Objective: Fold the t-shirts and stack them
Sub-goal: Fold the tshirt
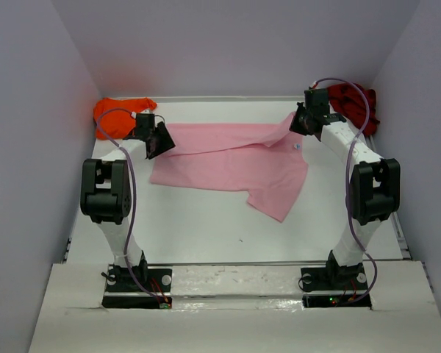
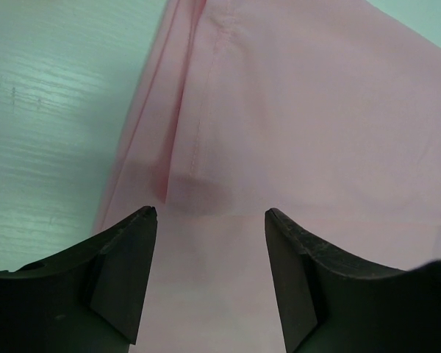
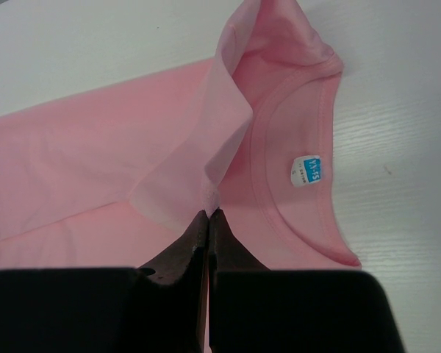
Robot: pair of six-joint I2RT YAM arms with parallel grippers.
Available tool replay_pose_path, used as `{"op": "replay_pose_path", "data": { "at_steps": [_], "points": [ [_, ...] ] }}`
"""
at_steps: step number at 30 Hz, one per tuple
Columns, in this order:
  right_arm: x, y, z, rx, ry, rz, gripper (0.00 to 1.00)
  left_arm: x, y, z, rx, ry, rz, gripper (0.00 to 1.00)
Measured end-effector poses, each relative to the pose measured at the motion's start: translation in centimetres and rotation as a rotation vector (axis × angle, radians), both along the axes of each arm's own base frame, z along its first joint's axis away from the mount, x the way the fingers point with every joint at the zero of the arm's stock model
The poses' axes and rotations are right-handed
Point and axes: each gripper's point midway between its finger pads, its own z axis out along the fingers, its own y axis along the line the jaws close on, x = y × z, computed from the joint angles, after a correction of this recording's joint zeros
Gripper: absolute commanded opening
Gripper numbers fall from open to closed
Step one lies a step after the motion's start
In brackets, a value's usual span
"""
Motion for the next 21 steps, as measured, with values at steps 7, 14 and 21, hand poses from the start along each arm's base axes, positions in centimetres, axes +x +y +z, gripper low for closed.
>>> {"op": "replay_pose_path", "data": {
  "at_steps": [7, 14, 21],
  "points": [
    [0.0, 0.0, 0.0, 0.0, 0.0, 0.0, 0.0, -0.4, -0.8, -2.1, -0.01, 0.049, -0.023, 0.68],
    [0.0, 0.0, 0.0, 0.0, 0.0, -0.001, 0.0, -0.5, -1.1, -2.3, -0.007, 0.053, -0.029, 0.45],
    [0.0, 0.0, 0.0, 0.0, 0.0, -0.001, 0.0, -0.6, -0.9, -3.0, 0.006, 0.066, -0.034, 0.15]
  ]
}}
